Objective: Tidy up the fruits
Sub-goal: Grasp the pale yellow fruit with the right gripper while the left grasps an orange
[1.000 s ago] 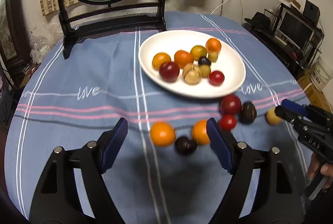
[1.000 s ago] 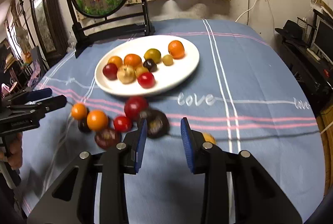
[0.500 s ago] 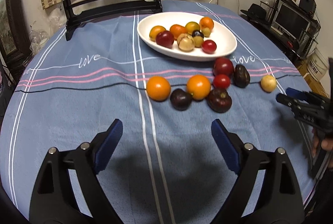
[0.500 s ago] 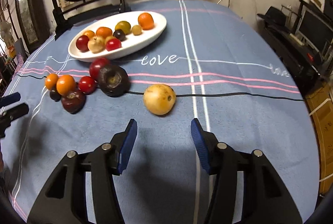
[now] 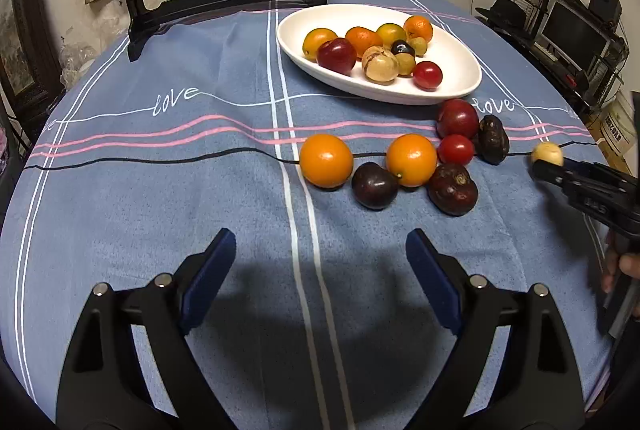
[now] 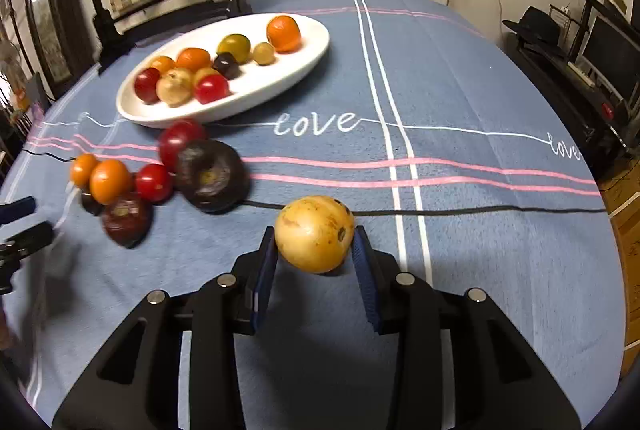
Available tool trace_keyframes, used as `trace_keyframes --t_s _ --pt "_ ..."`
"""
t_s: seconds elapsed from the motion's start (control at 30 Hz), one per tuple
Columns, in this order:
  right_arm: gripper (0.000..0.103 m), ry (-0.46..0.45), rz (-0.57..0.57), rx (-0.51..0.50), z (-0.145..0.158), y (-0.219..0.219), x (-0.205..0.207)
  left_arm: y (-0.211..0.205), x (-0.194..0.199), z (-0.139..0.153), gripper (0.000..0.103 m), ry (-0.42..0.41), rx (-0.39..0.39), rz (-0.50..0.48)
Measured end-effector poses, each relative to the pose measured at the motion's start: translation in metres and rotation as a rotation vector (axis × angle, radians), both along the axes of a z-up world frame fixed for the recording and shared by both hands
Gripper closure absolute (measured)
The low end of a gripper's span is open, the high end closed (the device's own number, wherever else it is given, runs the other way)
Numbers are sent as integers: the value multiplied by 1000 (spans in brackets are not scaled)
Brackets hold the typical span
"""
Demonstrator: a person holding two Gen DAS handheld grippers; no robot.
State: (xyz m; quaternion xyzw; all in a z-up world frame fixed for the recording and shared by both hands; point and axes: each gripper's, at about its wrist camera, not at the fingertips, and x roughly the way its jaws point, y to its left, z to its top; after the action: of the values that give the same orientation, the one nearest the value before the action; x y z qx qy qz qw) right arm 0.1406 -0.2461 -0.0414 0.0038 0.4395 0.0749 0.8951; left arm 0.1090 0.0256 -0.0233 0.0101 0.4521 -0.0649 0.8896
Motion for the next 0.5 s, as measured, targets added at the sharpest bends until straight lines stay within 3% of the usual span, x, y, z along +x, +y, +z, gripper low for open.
trace_keyframes --t_s 0.37,0.5 --pt "65 -47 140 60 25 34 -34 15 17 -4 15 8 31 27" --pt "65 -57 189 65 28 49 -41 21 26 -1 15 20 -18 45"
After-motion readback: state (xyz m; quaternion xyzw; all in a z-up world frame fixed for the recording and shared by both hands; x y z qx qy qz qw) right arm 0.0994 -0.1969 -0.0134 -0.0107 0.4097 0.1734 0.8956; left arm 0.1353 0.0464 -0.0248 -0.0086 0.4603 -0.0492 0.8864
